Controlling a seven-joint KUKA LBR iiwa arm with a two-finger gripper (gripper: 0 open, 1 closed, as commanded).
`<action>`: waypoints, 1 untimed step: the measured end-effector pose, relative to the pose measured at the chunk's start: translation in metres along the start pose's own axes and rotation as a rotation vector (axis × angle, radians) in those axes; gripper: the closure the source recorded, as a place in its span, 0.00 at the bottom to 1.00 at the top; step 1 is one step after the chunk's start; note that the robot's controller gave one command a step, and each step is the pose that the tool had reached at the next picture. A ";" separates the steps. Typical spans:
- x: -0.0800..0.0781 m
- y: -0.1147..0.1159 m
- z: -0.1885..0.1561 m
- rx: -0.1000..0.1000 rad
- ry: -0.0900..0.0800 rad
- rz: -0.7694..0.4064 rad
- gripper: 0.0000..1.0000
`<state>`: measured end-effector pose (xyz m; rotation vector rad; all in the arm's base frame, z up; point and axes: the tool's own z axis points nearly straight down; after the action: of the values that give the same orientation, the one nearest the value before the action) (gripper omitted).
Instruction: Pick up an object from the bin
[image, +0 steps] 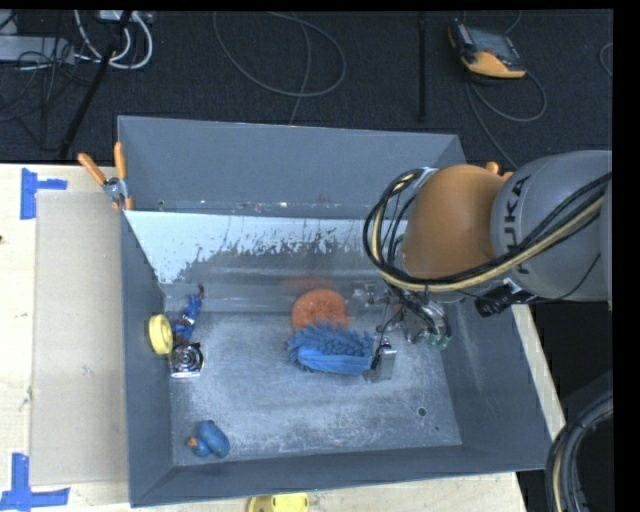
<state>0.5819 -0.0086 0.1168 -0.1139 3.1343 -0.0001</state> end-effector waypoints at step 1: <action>0.010 0.016 0.031 0.000 0.007 0.139 1.00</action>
Offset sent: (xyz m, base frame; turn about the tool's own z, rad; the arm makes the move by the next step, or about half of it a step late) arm 0.0000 0.0000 0.0000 0.0000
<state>0.5711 0.0065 0.0862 0.1050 3.1417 0.0004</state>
